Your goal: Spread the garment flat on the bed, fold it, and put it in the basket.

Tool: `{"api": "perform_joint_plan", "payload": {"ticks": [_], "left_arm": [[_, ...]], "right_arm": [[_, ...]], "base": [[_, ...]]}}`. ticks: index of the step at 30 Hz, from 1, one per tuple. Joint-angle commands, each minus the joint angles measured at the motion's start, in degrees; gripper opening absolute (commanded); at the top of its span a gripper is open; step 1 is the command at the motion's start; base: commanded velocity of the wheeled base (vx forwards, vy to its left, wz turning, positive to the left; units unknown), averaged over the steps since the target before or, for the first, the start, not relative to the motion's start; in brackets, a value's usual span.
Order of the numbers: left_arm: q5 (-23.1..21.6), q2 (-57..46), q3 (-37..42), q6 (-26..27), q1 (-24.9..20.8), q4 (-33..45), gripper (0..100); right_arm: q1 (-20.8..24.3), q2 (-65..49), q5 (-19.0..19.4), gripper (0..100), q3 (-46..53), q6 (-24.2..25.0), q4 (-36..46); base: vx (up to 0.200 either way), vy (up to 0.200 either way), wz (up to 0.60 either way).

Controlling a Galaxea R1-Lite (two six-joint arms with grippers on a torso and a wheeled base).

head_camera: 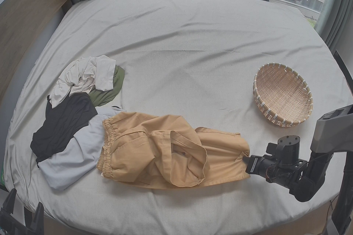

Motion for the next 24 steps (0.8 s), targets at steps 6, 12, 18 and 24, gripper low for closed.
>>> {"api": "perform_joint_plan", "payload": {"ticks": [6, 12, 18, 24], "left_arm": [[0.02, -0.84, 1.01, -0.04, 0.04, -0.04, 100], [0.02, -0.84, 1.01, -0.04, 0.04, -0.04, 100], [0.02, -0.84, 1.01, -0.04, 0.04, -0.04, 100], [0.02, -0.84, 1.01, -0.04, 0.04, -0.04, 100]], "right_arm": [[-2.20, 5.12, 0.09, 0, 3.47, -2.87, -5.67], [-3.25, 5.83, 0.18, 0, 4.35, -4.28, -7.34], [-4.48, 5.39, 0.36, 0, 4.35, -4.89, -7.34], [-4.57, 5.30, 0.36, 0, 4.26, -4.98, -7.86]], "base": [[0.000, 0.000, 0.00], [0.000, 0.000, 0.00], [0.000, 0.000, 0.00], [0.000, 0.000, 0.00]]}}
